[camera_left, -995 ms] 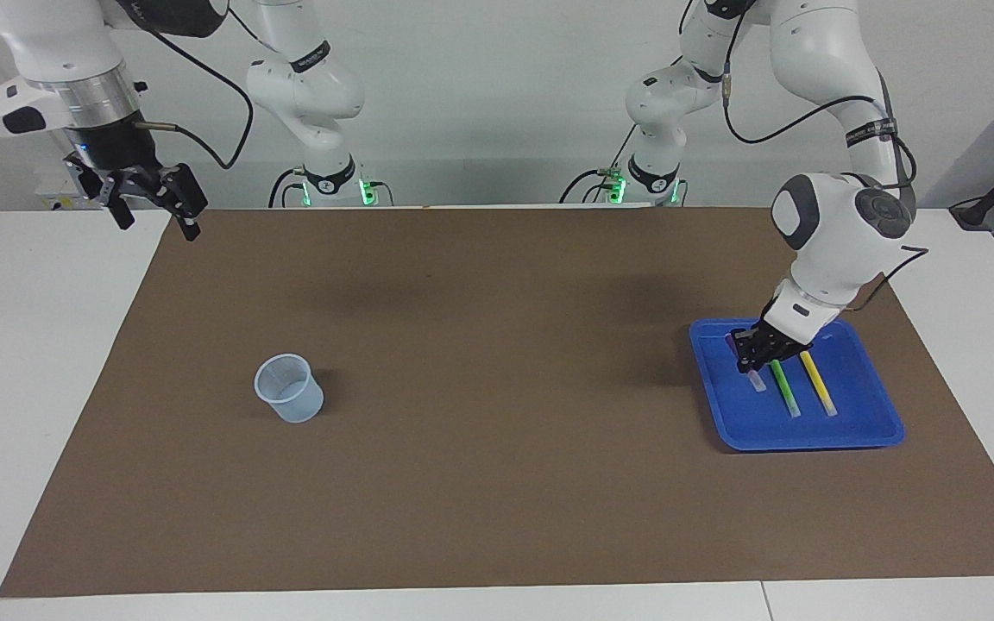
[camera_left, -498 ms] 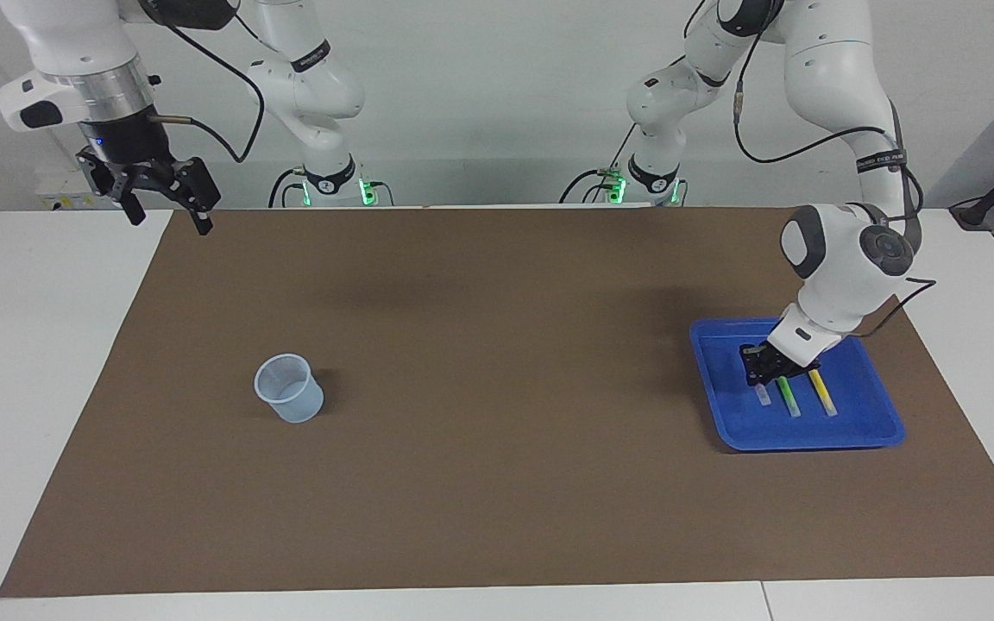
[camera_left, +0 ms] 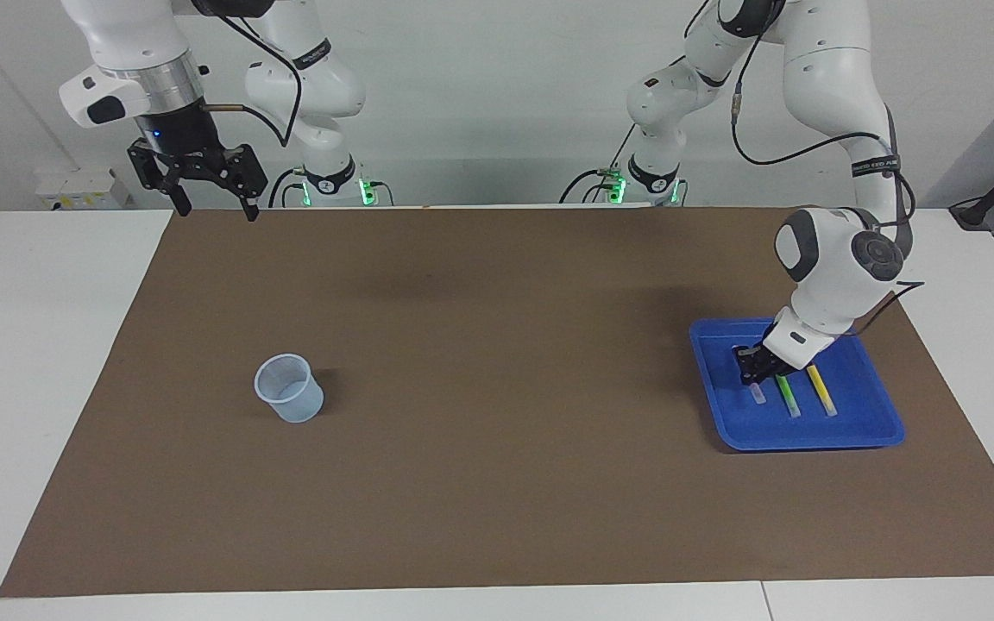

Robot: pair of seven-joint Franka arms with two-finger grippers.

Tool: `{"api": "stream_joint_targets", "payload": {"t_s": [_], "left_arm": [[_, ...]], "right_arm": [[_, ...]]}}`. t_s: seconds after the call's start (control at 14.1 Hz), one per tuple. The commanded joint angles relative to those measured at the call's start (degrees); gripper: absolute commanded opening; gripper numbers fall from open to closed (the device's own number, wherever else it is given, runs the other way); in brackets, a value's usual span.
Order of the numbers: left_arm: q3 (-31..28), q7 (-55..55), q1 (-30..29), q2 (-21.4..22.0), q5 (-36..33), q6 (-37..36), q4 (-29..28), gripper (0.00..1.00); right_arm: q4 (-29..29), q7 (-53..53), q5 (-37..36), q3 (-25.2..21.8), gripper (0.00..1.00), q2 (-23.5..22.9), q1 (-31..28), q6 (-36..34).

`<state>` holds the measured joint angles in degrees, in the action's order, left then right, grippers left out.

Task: Right arm passes pens to left for tray arrangement
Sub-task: 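Lower the purple pen into the blue tray with the left gripper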

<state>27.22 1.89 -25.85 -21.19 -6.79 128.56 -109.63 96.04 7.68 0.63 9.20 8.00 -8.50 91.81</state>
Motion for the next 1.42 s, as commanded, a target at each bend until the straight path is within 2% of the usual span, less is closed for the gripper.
{"api": "stream_joint_targets", "payload": {"t_s": [0.0,0.07,0.14,0.21,0.36,0.5,0.57,0.71,0.85,1.07,1.35], "left_arm": [[0.1,-1.1,-0.9,1.3,-1.0,3.0,-3.0,0.0],[0.1,-1.0,-0.9,1.3,-1.1,2.9,-3.0,0.05],[0.1,-0.9,-0.9,1.3,-1.1,2.7,-3.0,0.35],[0.1,-0.7,-0.9,1.3,-1.1,2.9,-3.0,0.75],[0.1,-0.6,-0.9,1.3,-1.1,3.0,-3.0,0.88],[0.1,-0.6,-0.9,1.3,-1.1,2.7,-2.9,0.91],[0.1,-0.6,-0.9,1.3,-1.1,2.4,-2.7,0.97],[0.1,-0.7,-1.0,1.3,-1.1,0.3,-1.3,0.99],[0.1,-0.9,-0.7,1.4,-1.1,-3.1,2.9,0.99],[0.1,-1.3,-0.4,2.7,-1.2,-2.1,5.6,0.99],[0.5,-1.3,0.2,4.0,-1.1,-5.0,14.3,0.99]], "right_arm": [[3.0,-5.2,1.4,-0.3,1.0,2.5,-1.1,-0.3],[3.0,-5.2,1.1,-0.3,1.0,2.5,-0.6,-0.2],[3.1,-5.1,1.0,-0.3,1.0,2.5,-0.5,0.3],[3.6,-5.1,1.0,-0.3,1.0,2.4,-0.5,2.1],[4.5,-5.5,0.3,-0.3,1.0,1.7,-0.2,4.2],[4.5,-5.4,-0.8,-1.8,1.0,1.2,3.5,3.2],[4.3,-5.5,-1.1,-3.6,1.0,0.7,5.1,3.1],[4.3,-5.7,-1.0,-7.9,1.0,0.5,8.4,3.0],[4.5,-5.7,-1.1,-8.1,1.0,-0.3,8.4,2.9],[5.4,-5.7,-1.0,-8.1,1.0,-0.6,7.9,2.8],[5.6,-5.1,-1.0,-8.1,1.0,-0.4,7.9,2.9]]}}
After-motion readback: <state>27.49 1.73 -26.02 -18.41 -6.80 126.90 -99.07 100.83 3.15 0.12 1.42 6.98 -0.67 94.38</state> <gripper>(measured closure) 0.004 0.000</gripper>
